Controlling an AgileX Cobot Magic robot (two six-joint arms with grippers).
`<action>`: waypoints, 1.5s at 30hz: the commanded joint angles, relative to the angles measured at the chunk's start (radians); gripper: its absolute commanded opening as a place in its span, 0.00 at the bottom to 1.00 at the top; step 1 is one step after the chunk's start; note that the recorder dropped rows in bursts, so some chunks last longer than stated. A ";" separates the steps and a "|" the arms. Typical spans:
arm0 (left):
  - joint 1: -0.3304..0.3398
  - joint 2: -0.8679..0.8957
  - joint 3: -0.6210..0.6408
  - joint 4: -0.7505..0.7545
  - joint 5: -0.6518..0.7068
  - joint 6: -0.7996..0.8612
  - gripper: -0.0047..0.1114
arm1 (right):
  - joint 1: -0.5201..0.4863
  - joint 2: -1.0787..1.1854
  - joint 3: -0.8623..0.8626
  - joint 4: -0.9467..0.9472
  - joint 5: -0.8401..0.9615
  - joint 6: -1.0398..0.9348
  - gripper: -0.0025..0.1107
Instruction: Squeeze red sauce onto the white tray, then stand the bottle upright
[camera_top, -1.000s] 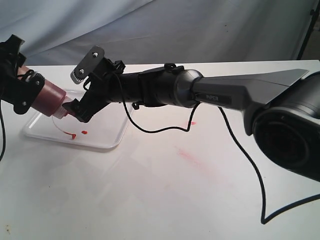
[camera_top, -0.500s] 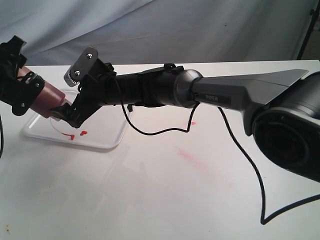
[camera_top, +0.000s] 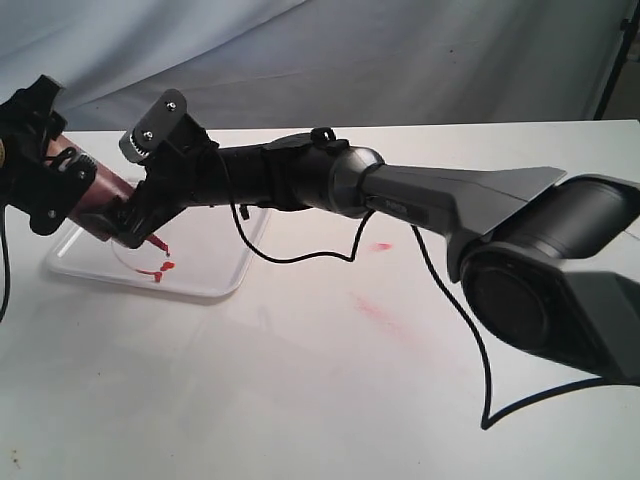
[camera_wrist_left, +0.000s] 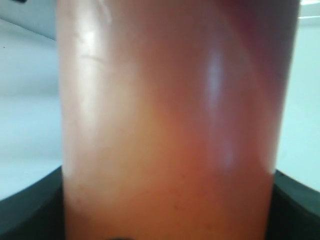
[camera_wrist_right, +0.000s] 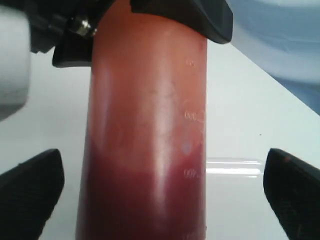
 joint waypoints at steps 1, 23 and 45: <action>-0.006 -0.018 -0.008 0.001 0.004 -0.004 0.04 | -0.006 0.039 -0.073 -0.053 -0.014 0.058 0.95; -0.006 -0.018 -0.008 0.001 0.004 -0.002 0.04 | 0.020 0.078 -0.078 -0.005 -0.008 0.046 0.94; -0.006 -0.018 -0.008 0.001 0.004 -0.002 0.04 | 0.027 0.080 -0.078 0.077 -0.056 -0.029 0.77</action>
